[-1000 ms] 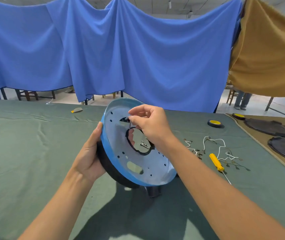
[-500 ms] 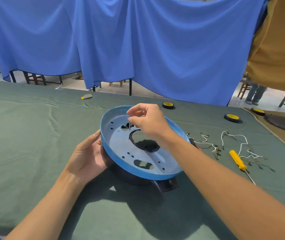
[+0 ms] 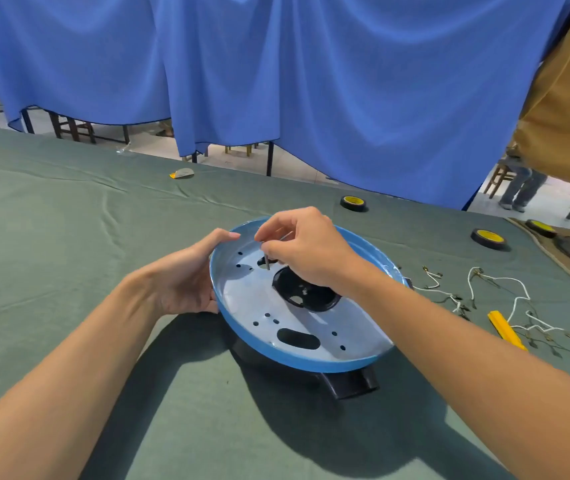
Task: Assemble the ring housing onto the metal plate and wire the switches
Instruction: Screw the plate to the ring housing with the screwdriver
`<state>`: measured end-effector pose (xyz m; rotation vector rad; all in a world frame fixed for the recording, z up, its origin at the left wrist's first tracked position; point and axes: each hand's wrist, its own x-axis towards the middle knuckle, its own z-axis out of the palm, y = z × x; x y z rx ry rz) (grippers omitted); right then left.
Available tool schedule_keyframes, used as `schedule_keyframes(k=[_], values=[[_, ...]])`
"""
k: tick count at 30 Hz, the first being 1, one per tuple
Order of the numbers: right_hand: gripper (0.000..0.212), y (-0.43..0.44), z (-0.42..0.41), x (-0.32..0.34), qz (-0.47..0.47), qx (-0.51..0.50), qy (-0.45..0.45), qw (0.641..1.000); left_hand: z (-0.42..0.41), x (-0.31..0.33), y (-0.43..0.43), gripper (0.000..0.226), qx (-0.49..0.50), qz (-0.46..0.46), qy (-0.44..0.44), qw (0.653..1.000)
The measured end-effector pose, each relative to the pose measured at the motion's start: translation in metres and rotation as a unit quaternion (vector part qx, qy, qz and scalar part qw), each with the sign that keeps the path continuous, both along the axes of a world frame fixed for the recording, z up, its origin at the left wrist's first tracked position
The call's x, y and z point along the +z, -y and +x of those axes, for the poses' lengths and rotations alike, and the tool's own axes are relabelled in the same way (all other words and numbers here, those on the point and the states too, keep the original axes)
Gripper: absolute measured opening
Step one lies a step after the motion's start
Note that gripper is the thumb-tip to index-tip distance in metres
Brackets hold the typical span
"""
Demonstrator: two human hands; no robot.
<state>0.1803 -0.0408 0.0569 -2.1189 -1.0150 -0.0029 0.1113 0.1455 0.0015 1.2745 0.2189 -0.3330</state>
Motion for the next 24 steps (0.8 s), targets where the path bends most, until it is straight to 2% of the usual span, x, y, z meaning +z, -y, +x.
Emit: schedule_keyframes(k=[5,11,15,20,24], values=[[0.012,0.003,0.017,0.008,0.010,-0.011,0.020,1.000,0.016,-0.009,0.005,0.045,-0.026,-0.028,0.012,0.999],[0.006,0.006,0.035,0.003,-0.005,-0.013,0.032,0.999,0.035,-0.009,0.017,0.044,-0.064,-0.017,0.010,0.998],[0.006,0.004,0.044,-0.004,-0.034,-0.009,0.058,0.998,0.037,-0.010,0.016,0.049,-0.077,-0.037,0.018,0.996],[0.008,-0.001,0.047,-0.008,-0.028,0.001,0.096,0.995,0.033,-0.011,0.012,0.065,-0.093,-0.044,0.010,0.995],[0.010,-0.004,0.047,-0.007,-0.044,0.026,0.132,0.990,0.033,-0.010,0.015,0.065,-0.073,-0.038,0.006,0.997]])
